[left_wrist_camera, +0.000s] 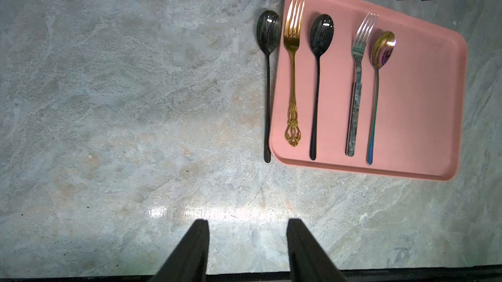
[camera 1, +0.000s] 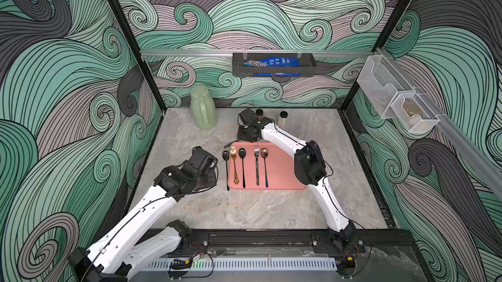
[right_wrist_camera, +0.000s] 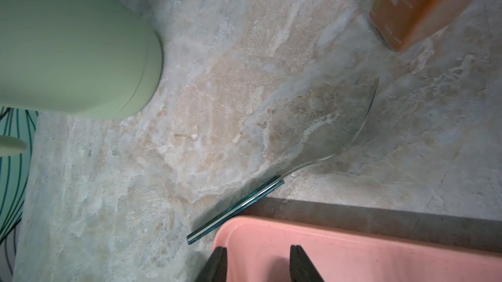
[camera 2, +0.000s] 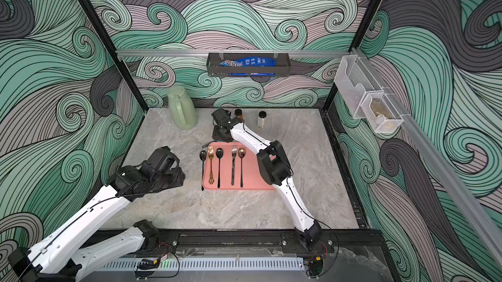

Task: Set the spoon and fork side by side
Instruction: Pick up the fork at the center of the board.

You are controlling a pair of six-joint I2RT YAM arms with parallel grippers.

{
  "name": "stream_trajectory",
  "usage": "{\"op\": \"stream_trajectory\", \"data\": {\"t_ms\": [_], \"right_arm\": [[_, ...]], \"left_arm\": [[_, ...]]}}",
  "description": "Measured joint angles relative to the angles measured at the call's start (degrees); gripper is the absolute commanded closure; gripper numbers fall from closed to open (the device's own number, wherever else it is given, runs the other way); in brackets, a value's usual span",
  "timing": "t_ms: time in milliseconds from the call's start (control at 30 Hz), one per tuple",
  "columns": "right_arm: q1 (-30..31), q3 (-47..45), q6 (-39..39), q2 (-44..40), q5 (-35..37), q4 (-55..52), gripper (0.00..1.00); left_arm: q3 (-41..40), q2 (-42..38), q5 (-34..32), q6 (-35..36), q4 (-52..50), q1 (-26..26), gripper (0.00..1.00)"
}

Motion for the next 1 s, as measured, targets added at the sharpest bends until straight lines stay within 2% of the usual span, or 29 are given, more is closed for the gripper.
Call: {"op": "stream_trajectory", "data": {"t_ms": [367, 533, 1000], "right_arm": [[-0.07, 9.01, 0.15, 6.40, 2.08, 1.75, 0.56], [-0.13, 9.14, 0.15, 9.03, 2.62, 1.53, 0.55], [-1.77, 9.14, -0.46, 9.79, 4.28, 1.62, 0.56]], "left_arm": [[-0.44, -2.29, 2.47, 0.98, 0.48, 0.00, 0.50], [-0.52, -2.60, 2.49, 1.29, 0.57, 0.00, 0.50], [-0.98, -2.47, 2.45, 2.10, 1.36, 0.00, 0.50]]}}
